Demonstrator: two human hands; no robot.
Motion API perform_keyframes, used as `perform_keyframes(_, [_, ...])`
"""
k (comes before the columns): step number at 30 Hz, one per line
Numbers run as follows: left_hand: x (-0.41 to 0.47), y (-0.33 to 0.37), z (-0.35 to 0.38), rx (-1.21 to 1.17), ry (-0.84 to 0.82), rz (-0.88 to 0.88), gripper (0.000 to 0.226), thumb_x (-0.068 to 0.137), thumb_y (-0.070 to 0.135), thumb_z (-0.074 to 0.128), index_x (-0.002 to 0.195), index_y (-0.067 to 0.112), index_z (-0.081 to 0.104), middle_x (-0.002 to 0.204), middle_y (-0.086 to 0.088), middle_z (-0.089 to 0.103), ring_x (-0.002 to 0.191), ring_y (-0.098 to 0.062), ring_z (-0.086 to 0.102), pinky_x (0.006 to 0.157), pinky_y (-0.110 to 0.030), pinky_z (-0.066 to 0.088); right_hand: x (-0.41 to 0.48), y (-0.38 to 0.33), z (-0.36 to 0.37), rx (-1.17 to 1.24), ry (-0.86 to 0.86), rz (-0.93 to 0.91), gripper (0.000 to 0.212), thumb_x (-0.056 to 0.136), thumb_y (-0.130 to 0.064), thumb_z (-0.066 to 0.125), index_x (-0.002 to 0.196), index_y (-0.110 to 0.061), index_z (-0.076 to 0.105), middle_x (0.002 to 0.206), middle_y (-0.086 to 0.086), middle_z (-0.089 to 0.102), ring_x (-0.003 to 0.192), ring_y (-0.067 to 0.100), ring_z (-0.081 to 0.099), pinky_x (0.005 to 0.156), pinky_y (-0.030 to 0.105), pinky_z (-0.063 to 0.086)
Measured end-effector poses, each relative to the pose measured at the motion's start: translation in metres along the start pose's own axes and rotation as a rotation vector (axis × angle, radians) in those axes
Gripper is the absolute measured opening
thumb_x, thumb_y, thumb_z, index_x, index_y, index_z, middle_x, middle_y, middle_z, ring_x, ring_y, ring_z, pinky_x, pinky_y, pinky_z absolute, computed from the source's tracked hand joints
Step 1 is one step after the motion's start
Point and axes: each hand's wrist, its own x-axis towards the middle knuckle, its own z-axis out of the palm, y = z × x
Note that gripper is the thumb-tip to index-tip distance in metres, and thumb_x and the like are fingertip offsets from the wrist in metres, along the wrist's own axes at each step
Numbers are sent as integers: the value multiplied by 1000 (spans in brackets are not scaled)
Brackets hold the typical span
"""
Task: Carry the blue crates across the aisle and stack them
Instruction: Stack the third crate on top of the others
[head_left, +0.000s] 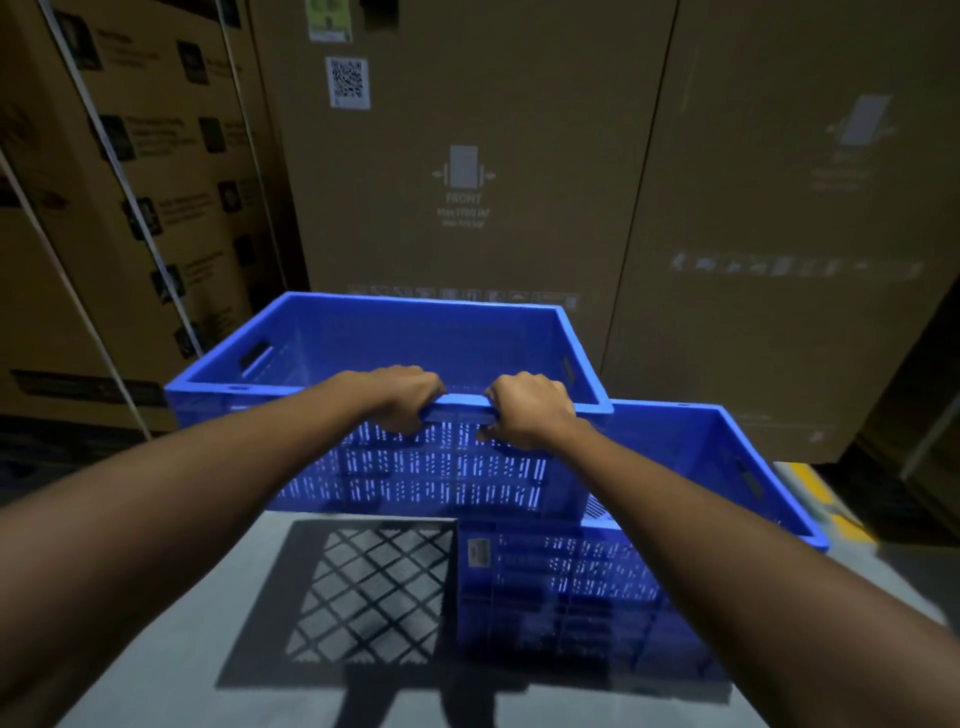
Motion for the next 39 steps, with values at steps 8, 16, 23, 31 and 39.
perform_keyframes(8, [28, 49, -6, -1, 26, -20, 19, 81, 16, 66, 93, 25, 55, 90, -3, 57, 81, -27, 57, 67, -36, 46, -19, 50, -3, -22, 4, 62, 41, 77, -53, 76, 73, -22, 49, 75, -2, 54, 76, 26, 53, 67, 35, 36])
perform_keyframes(16, [50, 85, -6, -52, 64, 3, 26, 78, 13, 68, 102, 21, 60, 91, -2, 60, 82, -23, 58, 65, -37, 47, -34, 94, -12, -23, -61, 82, 41, 77, -55, 76, 77, -23, 50, 75, -3, 54, 77, 24, 54, 68, 36, 38])
perform_keyframes(23, [56, 81, -2, 22, 130, 23, 34, 80, 49, 67, 98, 21, 63, 92, 0, 66, 84, -21, 61, 72, -40, 54, -43, 130, -20, -49, -173, 124, 51, 73, -63, 75, 71, -21, 47, 81, 1, 58, 82, 27, 55, 70, 37, 41])
perform_keyframes(31, [69, 129, -7, -111, 184, -1, 82, 68, 97, 29, 76, 23, 62, 71, 2, 63, 69, -17, 59, 61, -36, 47, -67, 167, -32, 98, -224, 233, 106, 49, -106, 11, 76, -19, 66, 84, 0, 69, 83, 25, 60, 76, 43, 45])
perform_keyframes(39, [96, 193, -13, -107, 241, -6, 101, 72, 94, 2, 81, 18, 67, 78, -2, 64, 77, -20, 59, 65, -38, 41, -92, 226, -38, 70, -224, 362, 120, 57, -101, -4, 107, -22, 72, 117, 4, 66, 93, 28, 52, 83, 46, 37])
